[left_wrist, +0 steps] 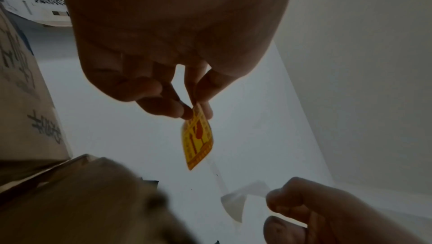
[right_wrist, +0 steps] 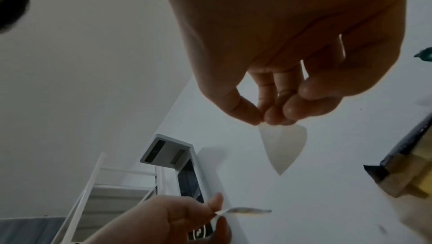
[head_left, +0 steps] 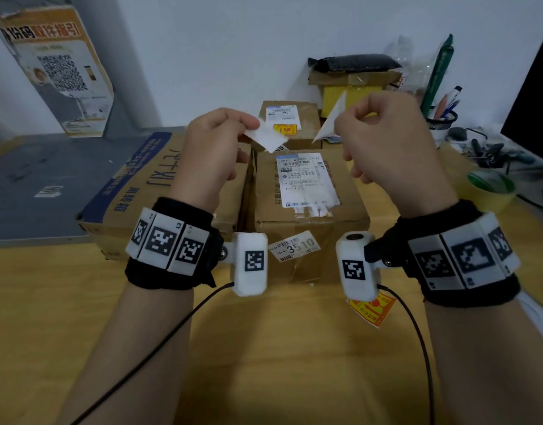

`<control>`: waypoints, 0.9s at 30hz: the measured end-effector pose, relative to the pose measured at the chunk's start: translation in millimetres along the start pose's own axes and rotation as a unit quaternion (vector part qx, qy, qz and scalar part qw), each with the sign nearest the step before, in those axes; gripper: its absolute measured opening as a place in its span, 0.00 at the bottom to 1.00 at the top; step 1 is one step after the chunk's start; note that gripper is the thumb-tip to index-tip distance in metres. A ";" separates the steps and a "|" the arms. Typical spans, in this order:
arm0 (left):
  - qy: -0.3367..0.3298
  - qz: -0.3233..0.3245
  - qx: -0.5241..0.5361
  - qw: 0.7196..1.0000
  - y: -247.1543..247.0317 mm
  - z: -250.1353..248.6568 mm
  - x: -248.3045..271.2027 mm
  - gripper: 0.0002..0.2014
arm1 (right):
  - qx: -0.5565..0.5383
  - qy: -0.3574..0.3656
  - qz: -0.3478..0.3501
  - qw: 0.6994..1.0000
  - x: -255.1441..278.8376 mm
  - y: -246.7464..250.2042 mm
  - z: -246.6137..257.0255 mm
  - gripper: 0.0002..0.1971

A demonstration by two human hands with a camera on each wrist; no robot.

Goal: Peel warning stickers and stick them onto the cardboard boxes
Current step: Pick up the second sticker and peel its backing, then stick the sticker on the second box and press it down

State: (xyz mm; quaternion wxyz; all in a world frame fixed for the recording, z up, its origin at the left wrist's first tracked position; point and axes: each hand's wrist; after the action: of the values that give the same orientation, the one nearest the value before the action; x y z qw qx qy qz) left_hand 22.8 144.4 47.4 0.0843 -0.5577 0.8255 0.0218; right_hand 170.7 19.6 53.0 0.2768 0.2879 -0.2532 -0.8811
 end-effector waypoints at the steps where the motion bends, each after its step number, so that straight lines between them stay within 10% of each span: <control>1: 0.006 0.007 -0.003 1.000 -2.4 -0.4 1.8 0.16 | 0.012 -0.002 -0.006 1.000 0.2 2.6 -0.7 0.08; 11: 0.020 0.064 -0.014 0.998 -22.9 -4.3 18.4 0.14 | 0.198 -0.021 0.110 0.974 6.6 28.4 -13.6 0.20; 27: 0.063 0.093 0.033 0.993 -26.8 -1.6 20.5 0.13 | 0.123 0.052 0.120 0.984 2.9 4.0 -2.9 0.09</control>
State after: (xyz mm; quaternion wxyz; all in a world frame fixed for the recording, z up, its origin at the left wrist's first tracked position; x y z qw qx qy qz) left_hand 40.0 115.3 47.1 0.0484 -0.4754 0.8778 -0.0326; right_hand 172.0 14.1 52.3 0.3553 0.3325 -0.3778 -0.7877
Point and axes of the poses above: each hand's wrist, its own x-axis away from the middle knuckle, its own y-axis out of the back of the hand, z = x × y, and after that the axes turned 13 degrees about x, right-handed
